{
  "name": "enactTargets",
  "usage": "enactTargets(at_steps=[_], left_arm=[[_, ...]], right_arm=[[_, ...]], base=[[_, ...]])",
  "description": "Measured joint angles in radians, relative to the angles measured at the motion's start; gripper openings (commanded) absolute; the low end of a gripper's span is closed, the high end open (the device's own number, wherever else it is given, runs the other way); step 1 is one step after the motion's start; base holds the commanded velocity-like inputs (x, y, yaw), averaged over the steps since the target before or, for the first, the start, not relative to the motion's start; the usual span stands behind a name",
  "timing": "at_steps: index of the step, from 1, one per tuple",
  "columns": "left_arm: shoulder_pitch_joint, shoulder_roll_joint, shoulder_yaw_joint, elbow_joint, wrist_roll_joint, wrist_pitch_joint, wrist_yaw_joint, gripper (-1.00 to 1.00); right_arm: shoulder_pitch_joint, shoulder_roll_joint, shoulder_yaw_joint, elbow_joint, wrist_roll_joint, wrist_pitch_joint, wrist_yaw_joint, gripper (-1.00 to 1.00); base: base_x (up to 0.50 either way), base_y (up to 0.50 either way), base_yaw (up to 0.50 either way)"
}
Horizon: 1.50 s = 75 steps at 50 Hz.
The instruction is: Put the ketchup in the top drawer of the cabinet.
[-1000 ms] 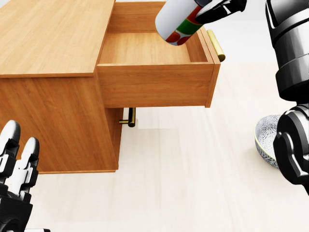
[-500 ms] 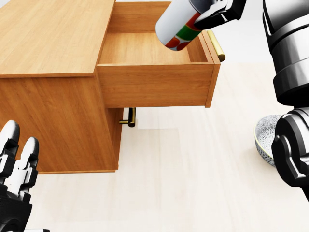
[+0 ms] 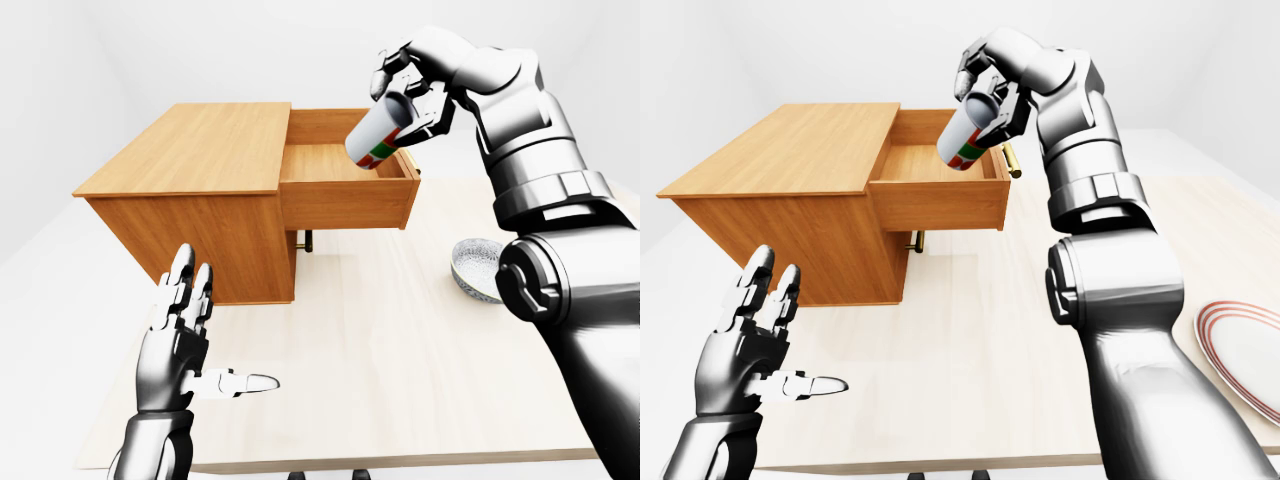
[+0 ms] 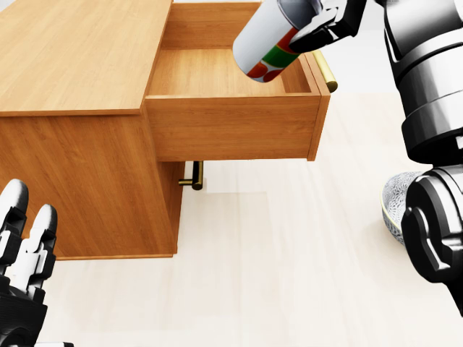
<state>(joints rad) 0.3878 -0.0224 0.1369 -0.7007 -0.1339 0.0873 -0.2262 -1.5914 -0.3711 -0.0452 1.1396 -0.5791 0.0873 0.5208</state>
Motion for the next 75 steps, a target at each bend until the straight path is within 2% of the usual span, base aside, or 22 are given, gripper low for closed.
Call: enactTargets(at_steps=[45,46,47,48,75], left_arm=[[0.000,0.000,-0.003,0.004,0.003,0.000,0.000,1.00],[0.000,0.000,-0.004,0.005,0.004,0.000,0.000,1.00],[-0.001,0.000,-0.005,0.005,0.004,0.000,0.000,1.00],[0.000,0.000,-0.005,0.005,0.005,0.000,0.001,1.00],[-0.007,0.002,-0.006,0.014,0.006,0.000,0.006,1.00]], right_arm=[[0.035,0.031,0.007,0.007,-0.027,0.000,-0.015,-1.00],[0.035,0.030,0.007,0.007,-0.028,0.000,-0.015,-0.33],[0.035,0.030,0.007,0.006,-0.029,0.000,-0.014,-0.11],[0.035,0.029,0.007,0.006,-0.029,0.000,-0.012,1.00],[0.011,0.010,0.001,-0.006,-0.051,0.000,0.002,1.00]], base=[[0.00,0.00,0.00],[0.00,0.00,0.00],[0.00,0.00,0.00],[0.00,0.00,0.00],[0.00,0.00,0.00]])
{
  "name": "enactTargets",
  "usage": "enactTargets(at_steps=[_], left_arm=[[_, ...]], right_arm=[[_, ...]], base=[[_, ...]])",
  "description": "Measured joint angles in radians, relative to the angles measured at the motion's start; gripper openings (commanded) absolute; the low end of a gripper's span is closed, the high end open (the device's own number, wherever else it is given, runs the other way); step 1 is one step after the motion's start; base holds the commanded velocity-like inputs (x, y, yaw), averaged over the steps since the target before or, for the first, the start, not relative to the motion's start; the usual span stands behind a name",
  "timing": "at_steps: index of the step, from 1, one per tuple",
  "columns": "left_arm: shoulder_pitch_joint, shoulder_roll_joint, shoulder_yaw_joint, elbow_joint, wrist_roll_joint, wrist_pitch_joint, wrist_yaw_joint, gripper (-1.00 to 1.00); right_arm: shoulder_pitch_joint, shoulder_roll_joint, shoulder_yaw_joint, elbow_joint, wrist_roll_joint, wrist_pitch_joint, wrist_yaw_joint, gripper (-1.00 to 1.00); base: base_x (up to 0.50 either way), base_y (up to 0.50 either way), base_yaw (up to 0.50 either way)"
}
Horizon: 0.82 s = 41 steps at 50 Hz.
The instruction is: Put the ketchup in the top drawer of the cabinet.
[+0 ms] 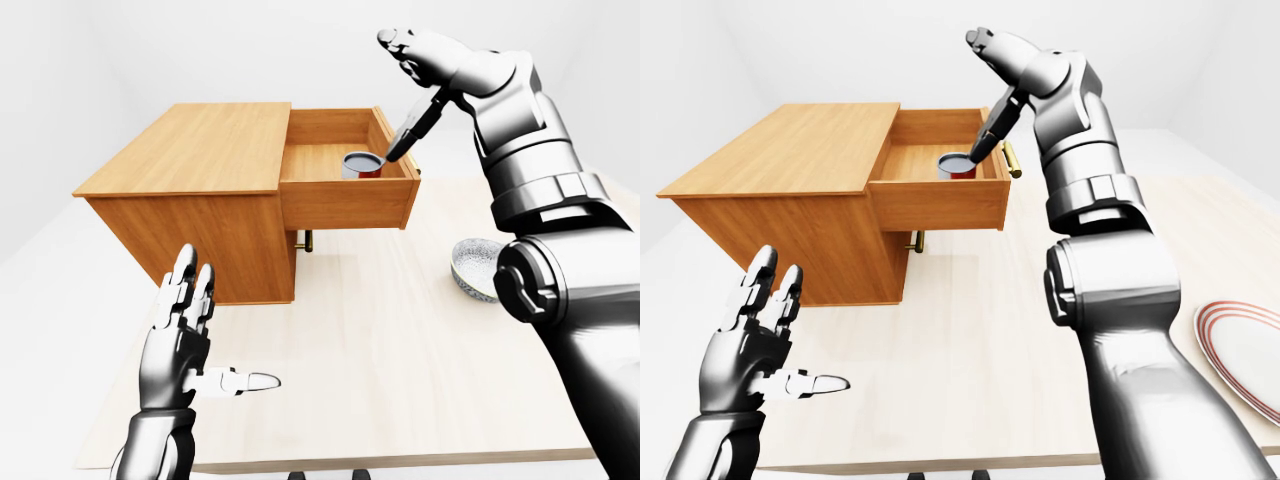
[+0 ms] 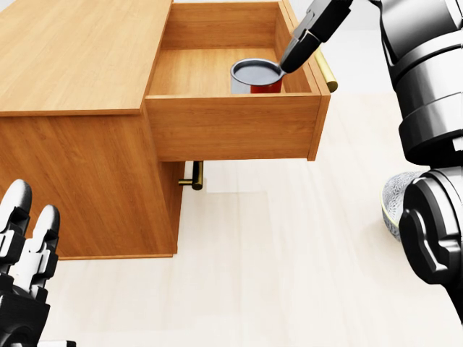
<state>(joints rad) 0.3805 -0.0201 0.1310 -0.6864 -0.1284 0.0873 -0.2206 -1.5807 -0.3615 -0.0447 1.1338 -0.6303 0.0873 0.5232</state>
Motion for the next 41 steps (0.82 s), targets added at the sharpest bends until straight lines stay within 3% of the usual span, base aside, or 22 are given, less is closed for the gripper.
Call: enactTargets(at_steps=[27,33,41], left_arm=[[0.002,-0.001,0.007,-0.006,-0.006,0.000,0.000,1.00],[0.009,-0.002,0.007,-0.012,-0.006,0.000,-0.003,1.00],[0.014,-0.004,0.006,-0.014,-0.005,0.000,-0.004,1.00]], right_arm=[[-0.189,-0.080,0.043,-0.171,-0.152,0.000,0.175,1.00],[-0.097,-0.110,0.043,-0.463,-0.226,0.000,0.175,1.00],[0.181,-0.134,0.012,-0.939,-0.403,0.000,0.175,1.00]], base=[[0.00,0.00,0.00],[0.00,0.00,0.00],[0.00,0.00,0.00]])
